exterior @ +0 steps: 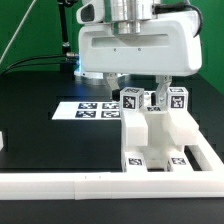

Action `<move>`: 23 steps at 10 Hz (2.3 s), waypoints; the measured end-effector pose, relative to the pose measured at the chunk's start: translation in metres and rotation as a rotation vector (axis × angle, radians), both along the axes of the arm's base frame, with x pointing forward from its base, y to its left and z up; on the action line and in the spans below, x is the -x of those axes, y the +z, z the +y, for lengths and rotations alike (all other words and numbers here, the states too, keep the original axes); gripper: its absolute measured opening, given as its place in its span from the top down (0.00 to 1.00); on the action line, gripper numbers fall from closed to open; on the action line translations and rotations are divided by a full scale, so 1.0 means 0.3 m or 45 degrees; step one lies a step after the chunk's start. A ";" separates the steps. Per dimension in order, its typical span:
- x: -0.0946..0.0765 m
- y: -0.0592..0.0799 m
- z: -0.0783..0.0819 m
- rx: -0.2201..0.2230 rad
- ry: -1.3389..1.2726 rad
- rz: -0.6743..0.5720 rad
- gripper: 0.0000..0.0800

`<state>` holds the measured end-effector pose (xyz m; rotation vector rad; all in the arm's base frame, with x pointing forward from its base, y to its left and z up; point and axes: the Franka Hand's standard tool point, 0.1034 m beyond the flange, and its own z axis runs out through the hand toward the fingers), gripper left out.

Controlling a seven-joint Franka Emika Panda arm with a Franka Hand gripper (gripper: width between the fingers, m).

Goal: Assemble chair

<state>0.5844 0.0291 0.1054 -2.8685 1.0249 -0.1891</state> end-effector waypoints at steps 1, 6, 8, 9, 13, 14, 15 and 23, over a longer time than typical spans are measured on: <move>0.000 0.000 0.000 -0.004 -0.030 0.002 0.22; 0.001 -0.001 0.001 -0.051 -0.334 0.016 0.67; -0.006 0.000 0.018 -0.092 -0.572 0.051 0.67; -0.009 0.000 0.031 -0.109 -0.670 0.077 0.67; -0.014 -0.001 0.047 -0.154 -0.997 0.126 0.67; -0.013 -0.002 0.050 -0.164 -1.081 0.131 0.67; -0.012 -0.002 0.054 -0.176 -1.168 0.136 0.67; -0.006 -0.006 0.077 -0.216 -1.460 0.158 0.66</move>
Offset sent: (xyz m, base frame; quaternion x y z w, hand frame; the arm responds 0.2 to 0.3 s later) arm 0.0000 0.0000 0.0000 0.0000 0.0000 0.1296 0.9916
